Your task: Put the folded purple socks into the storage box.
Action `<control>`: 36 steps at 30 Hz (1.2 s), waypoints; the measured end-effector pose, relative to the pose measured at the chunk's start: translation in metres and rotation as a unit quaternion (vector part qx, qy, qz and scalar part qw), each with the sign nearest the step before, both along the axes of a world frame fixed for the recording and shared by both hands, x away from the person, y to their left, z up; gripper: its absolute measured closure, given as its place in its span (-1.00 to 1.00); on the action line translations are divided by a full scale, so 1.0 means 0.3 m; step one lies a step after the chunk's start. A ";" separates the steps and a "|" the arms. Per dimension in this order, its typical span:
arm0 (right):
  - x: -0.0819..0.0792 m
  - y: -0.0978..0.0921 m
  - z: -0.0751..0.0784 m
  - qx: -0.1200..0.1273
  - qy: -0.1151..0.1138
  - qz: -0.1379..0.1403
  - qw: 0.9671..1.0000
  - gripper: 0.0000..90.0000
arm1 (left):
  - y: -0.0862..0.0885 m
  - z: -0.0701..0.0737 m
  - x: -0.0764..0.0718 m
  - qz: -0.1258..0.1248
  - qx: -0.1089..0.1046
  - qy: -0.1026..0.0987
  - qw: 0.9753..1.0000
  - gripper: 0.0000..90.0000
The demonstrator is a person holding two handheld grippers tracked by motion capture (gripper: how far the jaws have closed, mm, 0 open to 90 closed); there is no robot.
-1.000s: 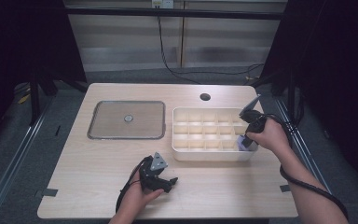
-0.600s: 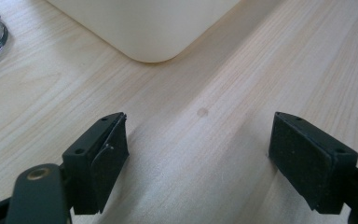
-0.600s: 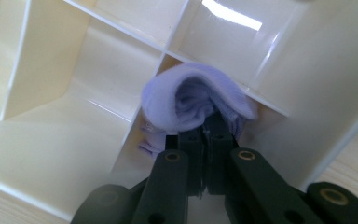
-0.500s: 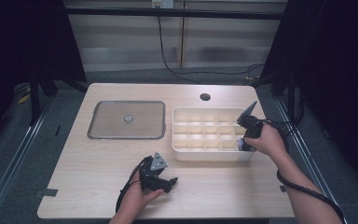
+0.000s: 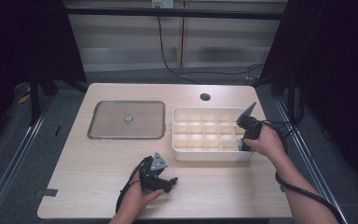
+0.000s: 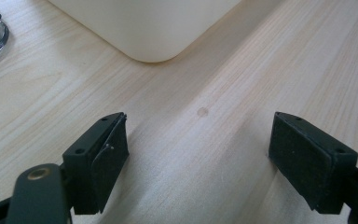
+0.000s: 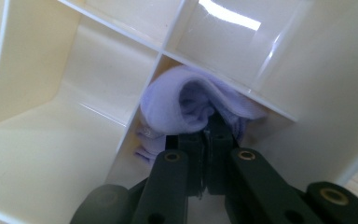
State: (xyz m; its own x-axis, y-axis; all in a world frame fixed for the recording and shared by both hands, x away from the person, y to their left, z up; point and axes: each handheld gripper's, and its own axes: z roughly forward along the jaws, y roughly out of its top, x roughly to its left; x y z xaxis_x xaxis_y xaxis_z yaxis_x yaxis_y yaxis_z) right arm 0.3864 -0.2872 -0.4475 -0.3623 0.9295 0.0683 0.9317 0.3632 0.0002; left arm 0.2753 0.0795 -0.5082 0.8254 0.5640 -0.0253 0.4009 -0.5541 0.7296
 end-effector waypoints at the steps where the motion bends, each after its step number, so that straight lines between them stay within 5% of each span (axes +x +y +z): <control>1: 0.000 0.000 0.000 0.000 0.000 0.000 1.000 0.95 | -0.001 0.000 -0.001 0.002 -0.002 -0.001 1.000 -0.57; 36: 0.006 -0.012 0.070 -0.002 0.011 0.019 1.000 0.66 | -0.001 -0.001 0.000 0.002 -0.003 0.000 1.000 -0.57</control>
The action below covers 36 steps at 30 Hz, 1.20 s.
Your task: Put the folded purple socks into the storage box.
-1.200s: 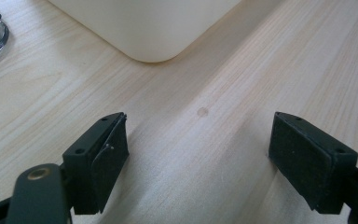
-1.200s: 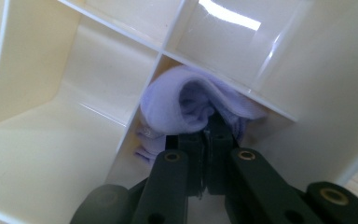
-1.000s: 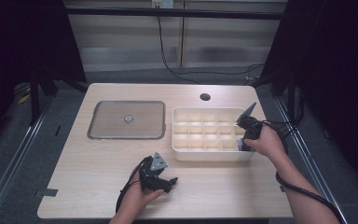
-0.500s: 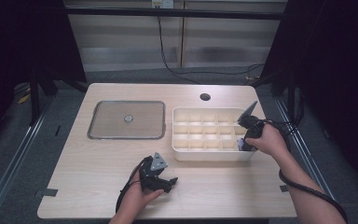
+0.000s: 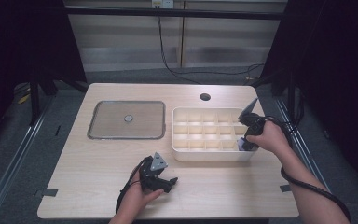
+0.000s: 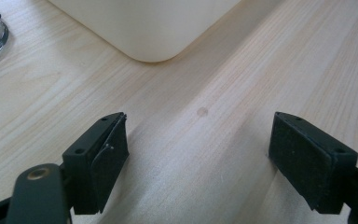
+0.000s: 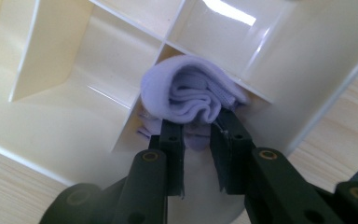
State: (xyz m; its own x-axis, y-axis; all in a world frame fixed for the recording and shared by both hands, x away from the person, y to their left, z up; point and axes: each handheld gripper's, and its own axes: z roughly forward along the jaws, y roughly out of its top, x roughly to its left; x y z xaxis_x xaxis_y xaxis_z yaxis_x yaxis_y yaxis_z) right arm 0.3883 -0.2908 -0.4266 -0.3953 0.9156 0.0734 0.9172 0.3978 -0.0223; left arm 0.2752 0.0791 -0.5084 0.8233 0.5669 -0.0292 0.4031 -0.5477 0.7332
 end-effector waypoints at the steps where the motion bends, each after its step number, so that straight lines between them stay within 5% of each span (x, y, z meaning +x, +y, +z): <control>1: 0.001 -0.002 0.004 0.000 0.000 0.000 1.000 0.65 | 0.001 0.001 0.001 -0.001 0.002 -0.002 1.000 -0.57; 15: -0.005 0.006 0.063 0.005 -0.007 0.009 1.000 0.46 | 0.001 0.001 0.001 0.000 0.004 -0.005 1.000 -0.58; 26: -0.016 -0.013 0.085 0.032 -0.014 0.008 0.999 0.25 | 0.001 0.001 0.001 0.000 0.004 -0.005 1.000 -0.58; 36: -0.024 -0.010 0.112 0.024 -0.017 0.015 0.999 0.07 | 0.001 0.001 0.001 0.000 0.004 -0.005 1.000 -0.58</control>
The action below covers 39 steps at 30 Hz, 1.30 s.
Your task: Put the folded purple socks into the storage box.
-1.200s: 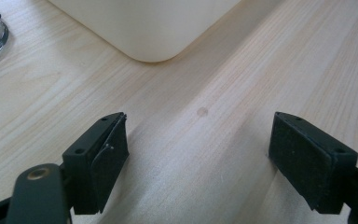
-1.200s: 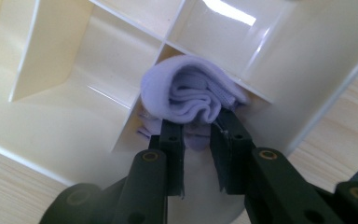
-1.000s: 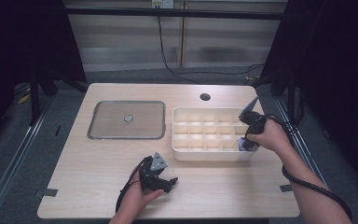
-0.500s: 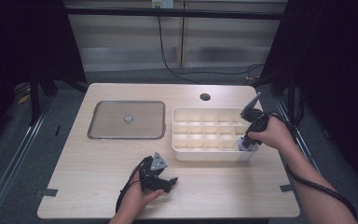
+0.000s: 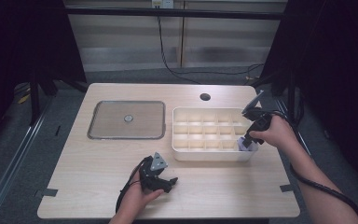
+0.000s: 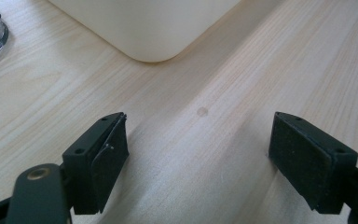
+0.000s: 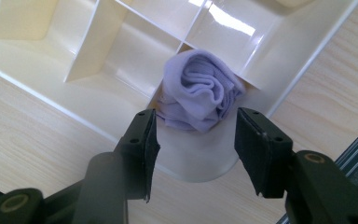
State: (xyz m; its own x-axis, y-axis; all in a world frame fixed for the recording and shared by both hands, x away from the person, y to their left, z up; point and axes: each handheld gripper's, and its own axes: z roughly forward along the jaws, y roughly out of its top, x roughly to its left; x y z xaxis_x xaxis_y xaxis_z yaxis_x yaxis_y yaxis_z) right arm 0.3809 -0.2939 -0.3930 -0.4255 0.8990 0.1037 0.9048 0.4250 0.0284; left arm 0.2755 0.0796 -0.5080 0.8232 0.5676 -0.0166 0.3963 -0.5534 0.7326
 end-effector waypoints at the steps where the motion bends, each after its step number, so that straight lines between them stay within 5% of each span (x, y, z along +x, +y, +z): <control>1: -0.001 -0.001 0.003 0.002 -0.002 0.001 1.000 0.06 | -0.001 -0.001 0.000 -0.001 -0.002 0.003 1.000 -0.57; 39: -0.066 0.035 0.075 0.020 -0.015 0.036 0.999 -0.16 | 0.000 -0.001 -0.004 0.002 -0.002 0.003 1.000 -0.57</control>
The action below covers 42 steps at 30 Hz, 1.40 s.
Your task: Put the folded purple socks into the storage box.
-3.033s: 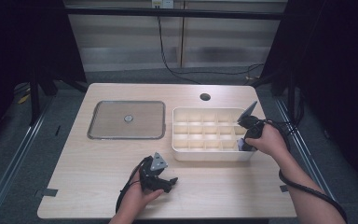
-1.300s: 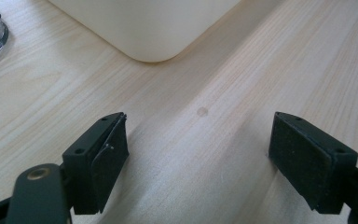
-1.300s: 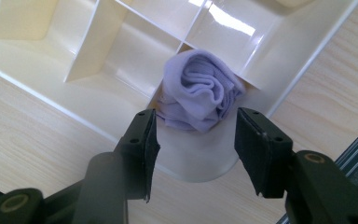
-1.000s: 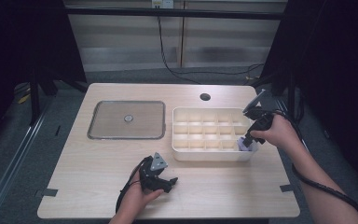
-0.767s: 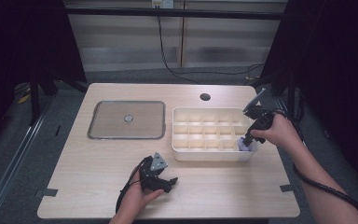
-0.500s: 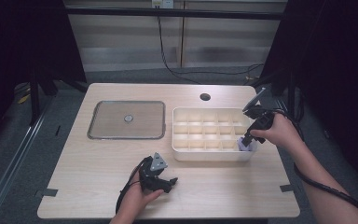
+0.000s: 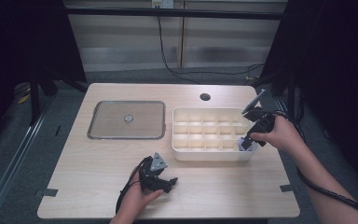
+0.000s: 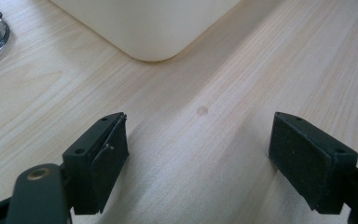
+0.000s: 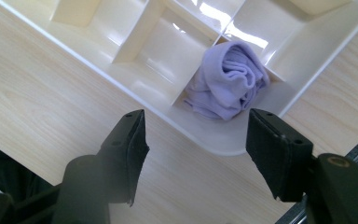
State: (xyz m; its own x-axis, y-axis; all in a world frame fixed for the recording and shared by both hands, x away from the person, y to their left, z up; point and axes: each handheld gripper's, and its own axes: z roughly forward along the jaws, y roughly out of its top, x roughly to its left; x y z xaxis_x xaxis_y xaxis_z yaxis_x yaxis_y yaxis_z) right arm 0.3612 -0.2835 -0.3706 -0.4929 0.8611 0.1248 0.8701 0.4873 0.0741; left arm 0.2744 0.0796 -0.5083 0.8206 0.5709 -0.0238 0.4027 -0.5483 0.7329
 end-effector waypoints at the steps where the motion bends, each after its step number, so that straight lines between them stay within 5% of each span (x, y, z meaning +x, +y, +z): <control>1: -0.003 0.002 0.005 0.002 0.000 0.002 1.000 -0.16 | 0.000 0.000 0.000 0.000 0.000 0.000 1.000 -0.57; 42: -0.173 0.102 -0.019 0.021 -0.030 0.078 0.996 -0.24 | 0.001 0.001 0.000 -0.002 0.002 0.003 1.000 -0.57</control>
